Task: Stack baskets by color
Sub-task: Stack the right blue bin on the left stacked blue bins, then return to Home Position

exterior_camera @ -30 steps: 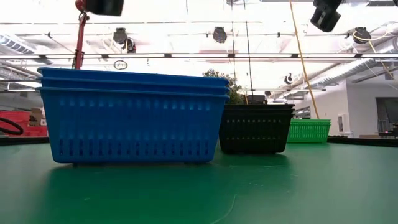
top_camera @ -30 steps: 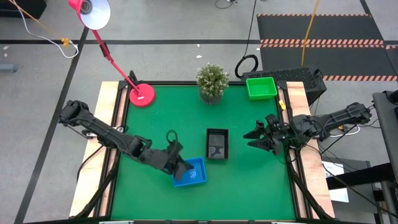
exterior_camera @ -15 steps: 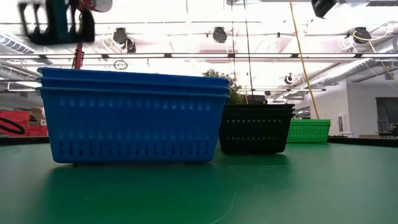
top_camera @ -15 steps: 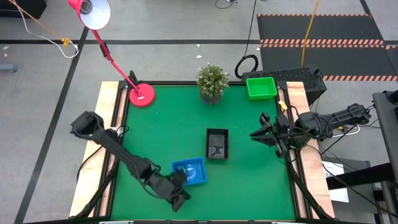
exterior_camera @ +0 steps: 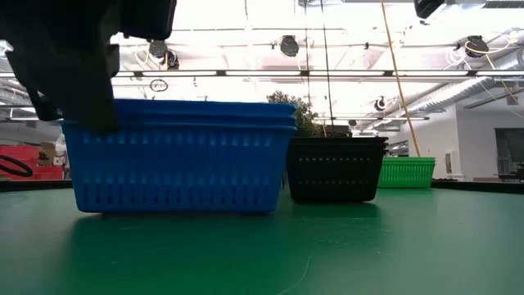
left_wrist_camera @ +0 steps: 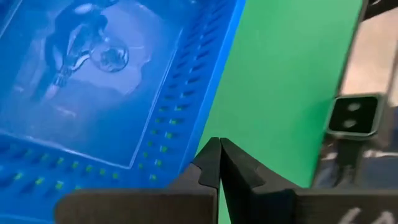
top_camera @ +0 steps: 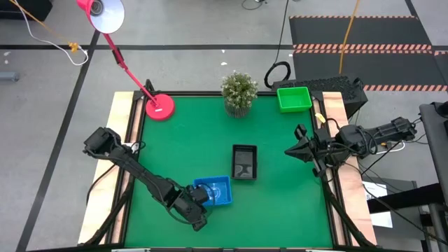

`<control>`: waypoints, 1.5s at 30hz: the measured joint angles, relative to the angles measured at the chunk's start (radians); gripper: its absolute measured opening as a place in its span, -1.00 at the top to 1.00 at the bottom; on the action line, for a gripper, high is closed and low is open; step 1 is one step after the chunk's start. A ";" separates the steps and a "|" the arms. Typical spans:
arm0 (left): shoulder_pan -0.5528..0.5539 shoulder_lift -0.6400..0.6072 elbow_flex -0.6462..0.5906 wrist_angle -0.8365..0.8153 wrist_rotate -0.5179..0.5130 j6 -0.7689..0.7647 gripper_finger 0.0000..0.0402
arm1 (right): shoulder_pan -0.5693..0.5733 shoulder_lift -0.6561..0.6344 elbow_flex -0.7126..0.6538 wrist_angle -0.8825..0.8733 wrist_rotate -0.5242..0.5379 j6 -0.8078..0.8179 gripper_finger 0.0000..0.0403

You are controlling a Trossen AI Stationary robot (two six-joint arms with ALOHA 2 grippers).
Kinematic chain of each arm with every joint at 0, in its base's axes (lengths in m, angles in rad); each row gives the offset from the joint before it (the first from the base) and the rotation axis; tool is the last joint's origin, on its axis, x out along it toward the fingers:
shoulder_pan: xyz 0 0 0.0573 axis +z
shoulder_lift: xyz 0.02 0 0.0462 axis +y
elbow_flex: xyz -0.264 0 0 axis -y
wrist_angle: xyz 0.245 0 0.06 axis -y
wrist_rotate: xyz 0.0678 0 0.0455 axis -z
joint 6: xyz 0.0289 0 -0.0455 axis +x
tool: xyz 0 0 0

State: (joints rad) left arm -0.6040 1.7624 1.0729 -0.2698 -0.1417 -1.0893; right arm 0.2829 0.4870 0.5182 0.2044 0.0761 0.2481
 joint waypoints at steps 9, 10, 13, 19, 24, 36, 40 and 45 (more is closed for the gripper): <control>0.010 -0.032 0.000 -0.031 0.063 0.015 0.96 | 0.000 0.000 0.000 -0.008 -0.001 0.025 0.98; 0.010 -0.049 0.000 -0.027 0.071 0.006 0.96 | 0.000 -0.001 0.000 -0.017 -0.001 0.025 0.98; 0.008 -0.126 0.000 -0.028 0.073 -0.021 0.98 | 0.000 -0.002 0.000 -0.042 -0.001 0.010 0.98; 0.031 -0.317 0.000 -0.057 -0.002 0.124 0.97 | 0.000 -0.002 0.000 -0.142 0.000 -0.153 0.98; 0.071 -0.443 0.000 -0.111 -0.075 0.283 0.98 | -0.002 -0.002 0.000 -0.186 0.036 -0.311 1.00; 0.219 -0.640 -0.174 0.054 -0.177 0.838 0.99 | -0.003 -0.008 -0.129 -0.055 0.087 -0.349 1.00; 0.278 -0.730 -0.337 0.247 -0.167 0.890 0.97 | -0.002 -0.009 -0.187 0.006 0.114 -0.376 1.00; 0.320 -0.800 -0.462 0.260 -0.162 0.869 0.97 | -0.002 -0.009 -0.239 0.017 0.113 -0.363 1.00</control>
State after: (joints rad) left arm -0.2843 0.9621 0.6106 -0.0096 -0.3039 -0.2203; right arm 0.2806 0.4778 0.2795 0.2212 0.1894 -0.1152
